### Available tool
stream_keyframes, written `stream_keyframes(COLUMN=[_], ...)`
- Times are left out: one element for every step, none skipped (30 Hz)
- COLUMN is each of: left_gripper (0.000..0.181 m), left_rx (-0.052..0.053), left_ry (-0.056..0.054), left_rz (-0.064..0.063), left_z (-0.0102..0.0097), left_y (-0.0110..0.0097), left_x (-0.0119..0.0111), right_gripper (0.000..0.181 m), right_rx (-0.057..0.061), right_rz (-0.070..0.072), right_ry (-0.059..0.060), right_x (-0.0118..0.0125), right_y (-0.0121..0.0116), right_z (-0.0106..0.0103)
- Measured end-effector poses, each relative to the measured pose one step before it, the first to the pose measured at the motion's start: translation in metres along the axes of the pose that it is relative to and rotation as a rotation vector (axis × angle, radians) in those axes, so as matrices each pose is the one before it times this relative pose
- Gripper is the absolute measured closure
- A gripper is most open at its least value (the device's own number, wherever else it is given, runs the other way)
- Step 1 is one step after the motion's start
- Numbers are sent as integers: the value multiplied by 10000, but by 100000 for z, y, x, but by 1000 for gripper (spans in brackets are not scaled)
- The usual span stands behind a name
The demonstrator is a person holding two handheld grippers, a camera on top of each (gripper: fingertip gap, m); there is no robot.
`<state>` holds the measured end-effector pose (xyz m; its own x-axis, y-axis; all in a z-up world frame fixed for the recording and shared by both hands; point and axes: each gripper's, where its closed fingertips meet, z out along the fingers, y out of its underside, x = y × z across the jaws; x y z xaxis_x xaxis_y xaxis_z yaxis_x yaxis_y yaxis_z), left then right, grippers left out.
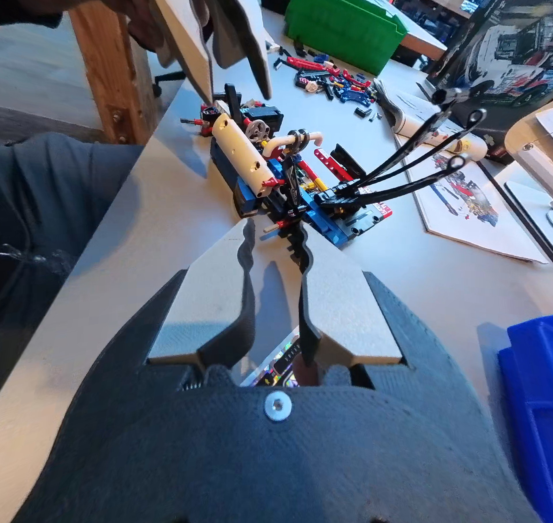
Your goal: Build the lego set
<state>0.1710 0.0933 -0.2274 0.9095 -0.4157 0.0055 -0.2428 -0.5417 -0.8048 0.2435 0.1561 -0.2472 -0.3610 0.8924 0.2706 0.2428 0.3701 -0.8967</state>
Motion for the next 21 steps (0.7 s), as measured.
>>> stream_keyframes(left_gripper=[130,130,130,130,130,129,130,130,133,133,133,132,132,132,132,132,132,132,130,130,131], left_rx=[-178,-182,-176,-136,-155,-239,-261,-151,-87,-139,-79,-45,29,16,-90,-144,-103,-88,-90,-85,-93], left_ry=[-187,-171,-142,-87,-39,-101,-201,-201,-51,33,59,83,-43,-103,-105,-41,-7,17,-98,-145,-73], left_rz=[99,142,128,141,184,234,269,223,122,-12,-88,-26,56,105,81,79,56,35,51,128,73], left_z=[348,390,433,467,501,565,594,583,438,415,265,187,136,128,168,200,217,245,210,135,113], left_y=[44,8,-63,-170,-139,3,106,36,-23,57,-49,-88,-145,-100,51,122,62,54,37,32,69], left_x=[-23,-8,27,105,163,36,-171,-219,-38,21,84,155,-3,-64,-82,8,53,84,-116,-219,-141], right_gripper=[156,156,156,155,155,155,155,155,155,155,155,155,155,154,151,148,143,141,140,141,141], right_rx=[-15,-21,-29,-33,-33,-40,-62,-78,-84,-115,-160,-189,-214,-227,-243,-255,-256,-243,-182,-82,-21], right_rz=[9,-32,-36,-27,-51,-96,-134,-166,-205,-234,-233,-209,-176,-141,-123,-132,-136,-123,-74,-1,40], right_ry=[11,35,6,-48,-71,-56,-36,-22,-17,-9,-18,-77,-132,-160,-194,-182,-122,-103,-94,-112,-182], right_x=[5,30,-15,-90,-135,-131,-98,-68,-33,28,79,77,57,71,34,71,140,146,133,68,-78], right_y=[-1,1,-2,-33,-90,-137,-161,-205,-247,-244,-206,-172,-148,-149,-129,-101,-43,19,4,-87,-184], right_z=[-15,-5,21,28,35,46,60,48,64,87,111,167,232,313,368,388,383,369,323,293,276])
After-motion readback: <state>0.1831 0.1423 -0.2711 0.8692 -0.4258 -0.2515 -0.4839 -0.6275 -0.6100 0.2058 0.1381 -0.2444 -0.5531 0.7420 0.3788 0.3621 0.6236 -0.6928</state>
